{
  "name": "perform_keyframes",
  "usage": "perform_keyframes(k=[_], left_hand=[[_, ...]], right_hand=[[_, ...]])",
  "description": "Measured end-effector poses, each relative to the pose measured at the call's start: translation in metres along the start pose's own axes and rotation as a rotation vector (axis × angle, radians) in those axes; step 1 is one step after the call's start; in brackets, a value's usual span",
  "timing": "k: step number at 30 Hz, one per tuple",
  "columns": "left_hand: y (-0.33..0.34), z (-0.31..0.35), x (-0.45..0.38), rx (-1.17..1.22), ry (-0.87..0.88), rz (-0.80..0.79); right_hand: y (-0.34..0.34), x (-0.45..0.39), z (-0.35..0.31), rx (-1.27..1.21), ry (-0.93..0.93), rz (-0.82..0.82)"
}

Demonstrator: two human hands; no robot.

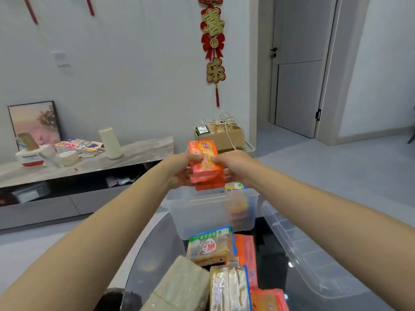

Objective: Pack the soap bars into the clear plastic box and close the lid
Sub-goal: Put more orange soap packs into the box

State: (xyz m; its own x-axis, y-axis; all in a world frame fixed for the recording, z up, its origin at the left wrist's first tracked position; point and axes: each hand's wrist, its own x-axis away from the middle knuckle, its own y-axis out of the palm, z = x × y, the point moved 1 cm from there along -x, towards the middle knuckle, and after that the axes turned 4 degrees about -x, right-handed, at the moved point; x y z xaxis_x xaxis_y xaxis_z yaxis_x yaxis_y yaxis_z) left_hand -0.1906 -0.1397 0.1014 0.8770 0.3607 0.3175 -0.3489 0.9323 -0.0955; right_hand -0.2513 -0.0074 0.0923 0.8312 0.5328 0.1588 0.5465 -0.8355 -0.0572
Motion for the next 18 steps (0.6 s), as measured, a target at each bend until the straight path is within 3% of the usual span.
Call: perform_keyframes(k=[3, 7, 12, 14, 18], left_hand=[[-0.008, -0.010, -0.037, -0.147, -0.161, -0.056], [-0.005, -0.040, -0.075, -0.307, -0.306, -0.151], [0.003, -0.054, -0.089, -0.848, -0.329, -0.206], [0.007, -0.053, -0.084, -0.935, -0.354, -0.250], [0.012, -0.052, -0.081, -0.931, -0.344, -0.229]], right_hand=[[0.012, -0.036, 0.013, 0.121, 0.191, -0.055], [0.019, -0.066, 0.038, 0.405, 0.298, -0.123], [0.022, -0.072, 0.043, 0.661, 0.398, -0.254], [0.025, -0.069, 0.041, 0.666, 0.400, -0.259], [0.018, -0.067, 0.037, 0.627, 0.186, -0.047]])
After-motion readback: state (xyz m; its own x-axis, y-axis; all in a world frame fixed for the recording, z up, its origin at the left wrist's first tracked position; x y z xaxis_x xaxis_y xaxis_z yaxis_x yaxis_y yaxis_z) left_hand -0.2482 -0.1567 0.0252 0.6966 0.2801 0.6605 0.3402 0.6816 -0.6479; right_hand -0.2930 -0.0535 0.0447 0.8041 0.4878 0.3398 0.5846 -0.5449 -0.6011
